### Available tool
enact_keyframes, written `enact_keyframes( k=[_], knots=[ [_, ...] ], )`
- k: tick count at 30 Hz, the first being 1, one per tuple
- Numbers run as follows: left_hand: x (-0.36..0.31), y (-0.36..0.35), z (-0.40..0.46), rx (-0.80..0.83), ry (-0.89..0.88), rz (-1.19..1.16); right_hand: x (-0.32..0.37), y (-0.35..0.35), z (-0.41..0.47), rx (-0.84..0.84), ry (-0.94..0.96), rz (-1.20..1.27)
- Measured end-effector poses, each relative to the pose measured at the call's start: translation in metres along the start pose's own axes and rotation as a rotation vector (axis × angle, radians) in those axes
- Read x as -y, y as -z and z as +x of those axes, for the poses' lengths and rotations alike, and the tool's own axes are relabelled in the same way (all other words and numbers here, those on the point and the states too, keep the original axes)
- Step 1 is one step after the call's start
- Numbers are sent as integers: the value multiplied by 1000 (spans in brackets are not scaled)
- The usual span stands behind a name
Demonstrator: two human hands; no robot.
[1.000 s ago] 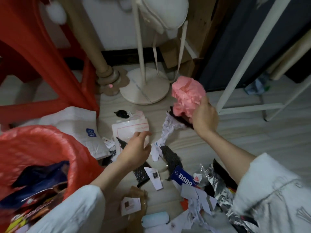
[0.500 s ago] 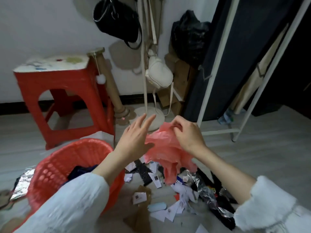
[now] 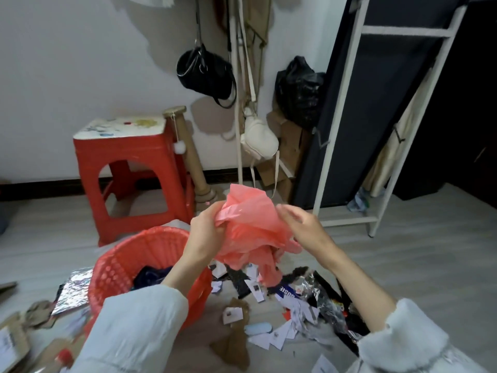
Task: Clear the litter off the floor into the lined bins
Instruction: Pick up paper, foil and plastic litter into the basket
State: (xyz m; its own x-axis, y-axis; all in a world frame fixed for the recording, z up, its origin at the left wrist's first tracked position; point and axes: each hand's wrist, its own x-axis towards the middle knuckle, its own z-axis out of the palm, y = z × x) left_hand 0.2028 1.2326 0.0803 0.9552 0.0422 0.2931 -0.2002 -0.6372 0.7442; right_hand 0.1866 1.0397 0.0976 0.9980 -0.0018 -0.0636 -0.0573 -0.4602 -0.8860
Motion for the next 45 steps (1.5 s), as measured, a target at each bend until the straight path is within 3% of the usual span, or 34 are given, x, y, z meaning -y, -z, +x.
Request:
enact_keyframes(
  k=[3,5,9,11,14,16,19,21,25,28,30,33,36,39,41,45],
  knots=[
    [1,3,1,-41,24,-101,-1,0,2,131,-153,139],
    [-1,4,0,57,-18,-157,-2,1,7,230,-258,315],
    [-7,0,-9,479,-130,-162,-3,-2,17,314,-369,539],
    [-8,-4,-12,709,-64,-89,-5,-4,20,298,-398,551],
    [-5,-10,-13,910,-3,-26,-9,-6,23,154,-301,410],
    [-3,-14,-11,844,-26,-38,-9,-7,23,18,-204,184],
    [5,-16,-4,310,-149,41,-11,-8,25,-70,-97,1],
    [16,-17,3,165,-123,67,-11,-9,25,-40,-46,-76],
    [28,-21,4,478,-70,104,-4,-15,20,173,89,-125],
    [30,-21,7,387,-64,16,-7,-20,21,173,114,-101],
    [31,-16,8,327,-43,-17,-11,-24,25,96,182,-203],
    [30,-12,7,360,-5,-155,-16,-25,29,-7,303,-528],
    [24,-6,6,389,0,-223,-15,-24,29,-261,317,-641],
    [21,2,6,394,-56,-215,-11,-27,25,-495,505,-691],
    [22,4,6,374,-105,-206,-13,-33,24,-471,569,-633],
    [25,4,8,213,-113,-115,-5,-40,16,-261,347,-83]
  ],
)
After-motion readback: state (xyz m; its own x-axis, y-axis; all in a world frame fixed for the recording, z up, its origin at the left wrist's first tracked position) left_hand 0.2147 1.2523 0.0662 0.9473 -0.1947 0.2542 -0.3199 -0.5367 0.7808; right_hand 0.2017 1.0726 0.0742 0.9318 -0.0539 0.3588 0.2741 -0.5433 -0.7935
